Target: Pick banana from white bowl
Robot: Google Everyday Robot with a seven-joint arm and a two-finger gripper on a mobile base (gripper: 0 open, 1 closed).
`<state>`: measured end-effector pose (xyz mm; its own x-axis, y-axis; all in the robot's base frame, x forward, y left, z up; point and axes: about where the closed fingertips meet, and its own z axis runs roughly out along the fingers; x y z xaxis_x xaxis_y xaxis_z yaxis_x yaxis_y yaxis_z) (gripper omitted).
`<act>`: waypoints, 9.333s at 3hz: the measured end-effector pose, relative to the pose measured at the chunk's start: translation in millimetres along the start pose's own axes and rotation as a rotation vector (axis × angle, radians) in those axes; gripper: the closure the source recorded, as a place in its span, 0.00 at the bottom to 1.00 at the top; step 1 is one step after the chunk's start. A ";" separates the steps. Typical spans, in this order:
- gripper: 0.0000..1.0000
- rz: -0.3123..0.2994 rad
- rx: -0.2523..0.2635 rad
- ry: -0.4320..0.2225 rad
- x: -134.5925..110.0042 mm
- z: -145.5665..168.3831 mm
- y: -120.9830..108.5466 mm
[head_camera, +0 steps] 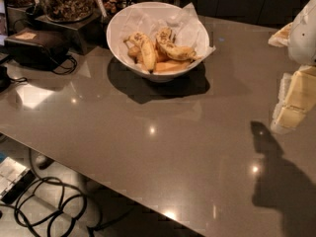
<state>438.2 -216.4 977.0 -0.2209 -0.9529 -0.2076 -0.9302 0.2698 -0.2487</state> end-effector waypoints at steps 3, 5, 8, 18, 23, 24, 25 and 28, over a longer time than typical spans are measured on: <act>0.00 0.217 0.055 0.027 -11.3 0.6 -44.0; 0.00 0.256 0.002 0.050 -32.8 17.9 -64.8; 0.00 0.246 -0.019 0.019 -147.5 35.2 -92.2; 0.19 0.371 -0.044 0.041 -201.4 103.9 -145.6; 0.32 0.413 -0.080 0.075 -194.5 128.6 -152.2; 0.51 0.415 -0.081 0.086 -193.9 134.7 -153.8; 0.75 0.415 -0.080 0.086 -193.9 134.7 -153.8; 1.00 0.356 -0.018 -0.036 -198.8 101.6 -151.3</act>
Offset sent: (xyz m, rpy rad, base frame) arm 0.0362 0.0029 0.0160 0.0784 -0.0658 -0.2363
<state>652.7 -53.8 959.7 -0.5221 -0.7941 -0.3113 -0.8018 0.5814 -0.1382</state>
